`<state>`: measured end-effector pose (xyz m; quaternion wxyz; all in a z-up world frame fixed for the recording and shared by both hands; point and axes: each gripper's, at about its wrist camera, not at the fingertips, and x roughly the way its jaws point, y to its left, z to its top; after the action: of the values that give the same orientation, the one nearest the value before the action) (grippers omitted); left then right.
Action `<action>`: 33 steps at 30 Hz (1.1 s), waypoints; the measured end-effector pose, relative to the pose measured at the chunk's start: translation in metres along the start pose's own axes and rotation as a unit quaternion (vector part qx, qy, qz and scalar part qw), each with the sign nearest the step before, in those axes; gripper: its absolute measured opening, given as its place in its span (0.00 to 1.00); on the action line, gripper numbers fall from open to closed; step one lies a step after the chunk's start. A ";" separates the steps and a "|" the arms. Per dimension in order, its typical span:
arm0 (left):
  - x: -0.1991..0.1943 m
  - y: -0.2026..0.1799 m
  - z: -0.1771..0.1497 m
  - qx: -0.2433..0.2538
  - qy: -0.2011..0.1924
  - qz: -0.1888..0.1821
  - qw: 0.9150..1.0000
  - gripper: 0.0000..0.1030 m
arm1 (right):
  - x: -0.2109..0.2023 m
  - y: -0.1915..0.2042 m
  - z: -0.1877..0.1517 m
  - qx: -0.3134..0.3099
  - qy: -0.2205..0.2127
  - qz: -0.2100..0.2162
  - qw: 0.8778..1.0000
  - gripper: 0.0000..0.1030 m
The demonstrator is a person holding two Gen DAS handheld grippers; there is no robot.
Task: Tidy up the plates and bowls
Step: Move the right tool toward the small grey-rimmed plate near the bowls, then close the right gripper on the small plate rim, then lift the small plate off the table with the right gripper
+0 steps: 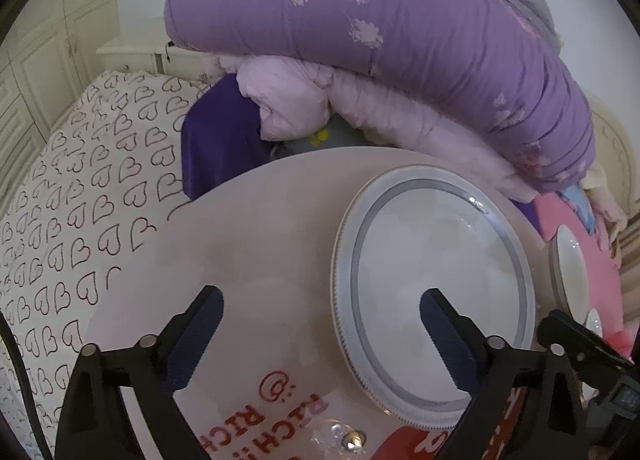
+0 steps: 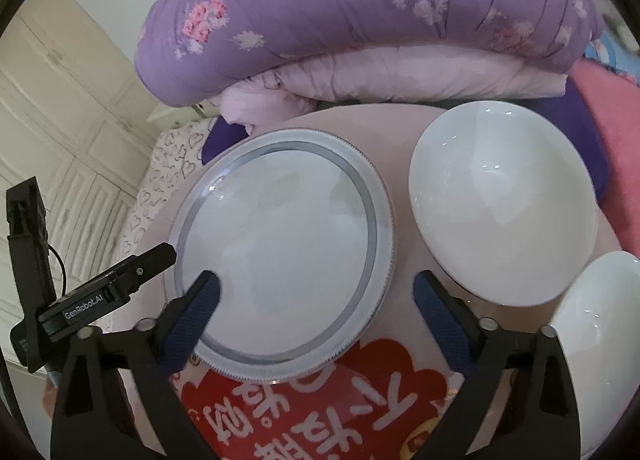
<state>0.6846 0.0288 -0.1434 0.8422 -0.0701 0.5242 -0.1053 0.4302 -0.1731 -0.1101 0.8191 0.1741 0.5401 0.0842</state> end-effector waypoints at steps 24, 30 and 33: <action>0.037 -0.008 0.010 0.006 0.020 -0.012 1.000 0.21 | 0.027 -0.027 -0.007 0.062 -0.004 -0.001 0.998 0.26; 0.019 -0.002 0.002 0.006 0.011 0.001 1.000 0.20 | 0.027 -0.016 -0.010 0.051 -0.003 0.009 0.999 0.25; 0.010 0.000 -0.002 0.004 0.004 0.005 1.000 0.20 | 0.025 -0.009 -0.012 0.043 -0.005 0.013 0.999 0.25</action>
<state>0.6873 0.0263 -0.1528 0.8407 -0.0633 0.5278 -0.1033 0.4291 -0.1712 -0.1392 0.8124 0.2165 0.5368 0.0710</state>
